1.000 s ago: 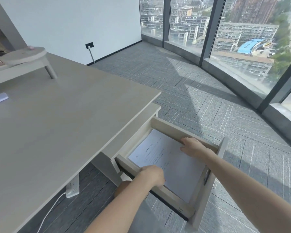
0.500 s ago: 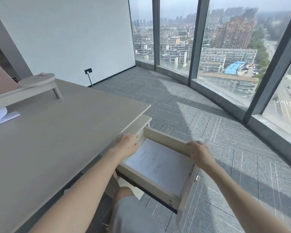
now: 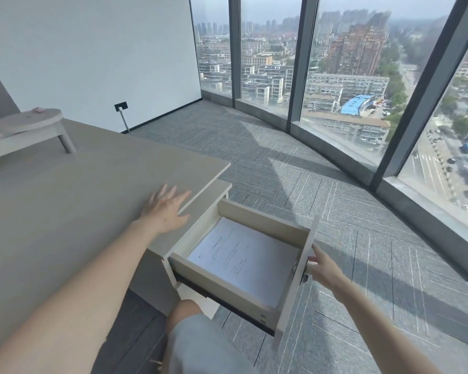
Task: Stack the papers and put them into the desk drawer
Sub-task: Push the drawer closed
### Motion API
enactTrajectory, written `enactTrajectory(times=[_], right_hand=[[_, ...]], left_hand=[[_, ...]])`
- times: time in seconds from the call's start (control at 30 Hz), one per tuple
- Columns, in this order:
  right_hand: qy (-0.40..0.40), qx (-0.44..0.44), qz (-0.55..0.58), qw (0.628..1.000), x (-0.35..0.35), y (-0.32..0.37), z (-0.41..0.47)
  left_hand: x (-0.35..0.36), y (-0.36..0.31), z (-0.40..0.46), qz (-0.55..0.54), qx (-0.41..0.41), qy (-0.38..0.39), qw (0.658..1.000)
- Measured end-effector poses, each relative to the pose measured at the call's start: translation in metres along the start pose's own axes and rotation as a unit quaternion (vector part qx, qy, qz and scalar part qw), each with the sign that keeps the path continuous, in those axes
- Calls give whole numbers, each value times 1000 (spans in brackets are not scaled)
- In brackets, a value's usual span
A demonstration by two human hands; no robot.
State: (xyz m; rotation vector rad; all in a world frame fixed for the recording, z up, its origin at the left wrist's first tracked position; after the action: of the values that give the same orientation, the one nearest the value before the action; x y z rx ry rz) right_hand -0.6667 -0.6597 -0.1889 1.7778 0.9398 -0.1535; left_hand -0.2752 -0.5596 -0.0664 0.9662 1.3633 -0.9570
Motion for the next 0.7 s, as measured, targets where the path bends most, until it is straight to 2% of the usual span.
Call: enactTrajectory(times=[0.07,0.2,0.37,0.7], right_hand=[[13,-5,9,1000,4,-2,9],[44,-8,41,998,18,4,18],[77,0,101,992,33,19,28],[114,-37,105,987,72,58,51]], left_hand=[[13,18,2,27,-25,64,997],[21,21,4,9,-31,33,999],[20,19,4,11,-34,31,999],[20,21,5,-3,-25,22,999]])
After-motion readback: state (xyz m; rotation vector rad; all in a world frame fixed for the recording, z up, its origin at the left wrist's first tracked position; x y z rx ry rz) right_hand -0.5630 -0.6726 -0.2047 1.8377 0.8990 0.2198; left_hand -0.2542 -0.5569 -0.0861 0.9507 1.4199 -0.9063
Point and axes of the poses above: each hand's wrist, its own z-axis towards the middle knuckle, its own x-axis out of the palm, y = z × x, the point moved 3 cm from there along z, towards the middle knuckle, and after that the axes turned 3 degrees about x, right-handed, at the moved point
